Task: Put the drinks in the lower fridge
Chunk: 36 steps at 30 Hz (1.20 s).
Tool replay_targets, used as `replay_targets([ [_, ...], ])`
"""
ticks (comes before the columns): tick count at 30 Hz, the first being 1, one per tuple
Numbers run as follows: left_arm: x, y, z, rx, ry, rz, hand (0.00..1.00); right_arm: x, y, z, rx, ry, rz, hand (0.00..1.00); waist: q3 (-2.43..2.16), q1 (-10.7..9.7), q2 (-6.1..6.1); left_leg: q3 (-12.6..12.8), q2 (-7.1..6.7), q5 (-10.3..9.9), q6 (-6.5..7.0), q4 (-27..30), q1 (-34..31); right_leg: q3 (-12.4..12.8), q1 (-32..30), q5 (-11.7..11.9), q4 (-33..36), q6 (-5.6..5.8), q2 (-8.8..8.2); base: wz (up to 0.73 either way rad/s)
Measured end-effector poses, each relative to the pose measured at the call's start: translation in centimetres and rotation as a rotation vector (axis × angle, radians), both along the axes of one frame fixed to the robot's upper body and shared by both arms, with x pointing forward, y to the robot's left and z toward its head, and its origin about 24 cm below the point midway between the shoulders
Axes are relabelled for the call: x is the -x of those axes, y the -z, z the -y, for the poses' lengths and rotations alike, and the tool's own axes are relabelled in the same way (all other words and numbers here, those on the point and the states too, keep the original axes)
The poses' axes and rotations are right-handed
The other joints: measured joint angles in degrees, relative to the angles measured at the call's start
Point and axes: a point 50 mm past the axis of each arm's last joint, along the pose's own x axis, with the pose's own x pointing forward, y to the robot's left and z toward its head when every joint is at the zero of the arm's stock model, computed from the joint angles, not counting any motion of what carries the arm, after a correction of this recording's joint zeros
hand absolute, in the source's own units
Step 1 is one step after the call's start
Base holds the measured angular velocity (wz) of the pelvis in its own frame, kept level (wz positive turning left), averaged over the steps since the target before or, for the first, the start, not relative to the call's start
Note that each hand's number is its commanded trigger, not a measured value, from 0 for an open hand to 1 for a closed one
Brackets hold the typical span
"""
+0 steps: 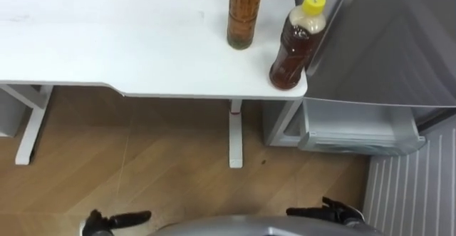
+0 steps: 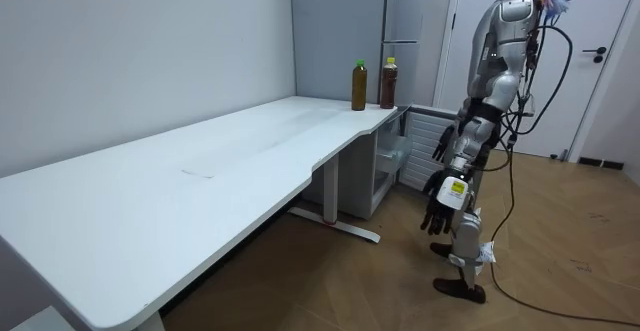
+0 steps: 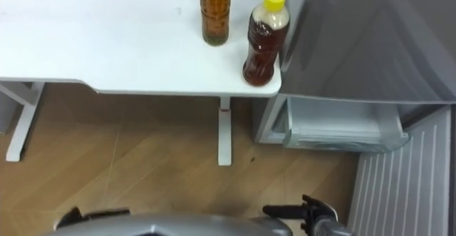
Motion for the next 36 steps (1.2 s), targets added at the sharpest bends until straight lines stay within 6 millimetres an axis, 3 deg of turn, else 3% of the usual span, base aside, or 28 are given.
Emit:
replay_targets([
  [12,-1.9,-2.7,-2.4,-0.318,-0.194,0.105,0.0,0.5,-0.1,0.4,0.052,0.006,0.005,0.0,-0.06,0.3,-0.05,-0.4,-0.32,-0.1,-0.01,0.0,0.6,-0.6,0.7,0.0,-0.1,0.0,-0.01,0.01],
  [21,-6.5,-7.7,-3.2,-0.589,-0.149,0.352,0.0,0.2,-0.2,0.9,0.072,-0.005,0.012,0.0,-0.45,0.4,0.81,-1.0,-0.45,-0.1,0.0,0.2,0.3,-1.2,0.7,0.0,0.0,0.0,-0.09,0.03],
  [26,-9.4,-11.7,-2.9,-0.745,-0.092,0.556,0.0,0.3,-0.3,0.9,0.08,-0.019,0.026,0.0,-0.58,0.2,1.11,-1.2,-0.45,-0.1,0.0,0.2,0.2,-1.2,0.7,0.0,-0.1,0.0,-0.07,0.0],
  [33,-11.7,-16.4,-2.1,-0.835,-0.057,0.784,0.0,0.6,-0.2,0.9,0.078,-0.009,0.02,0.0,-0.46,0.2,1.2,-1.6,-0.47,-0.1,0.0,0.2,0.2,-1.6,0.8,0.0,-0.2,0.0,-0.09,0.03],
  [36,-12.4,-18.3,-1.8,-0.842,-0.042,0.884,0.0,0.7,-0.2,1.0,0.079,0.005,0.023,0.0,-0.07,0.2,1.53,-1.6,-0.45,-0.1,0.0,0.2,0.6,-1.6,1.3,0.0,-0.2,0.01,-0.11,0.0],
])
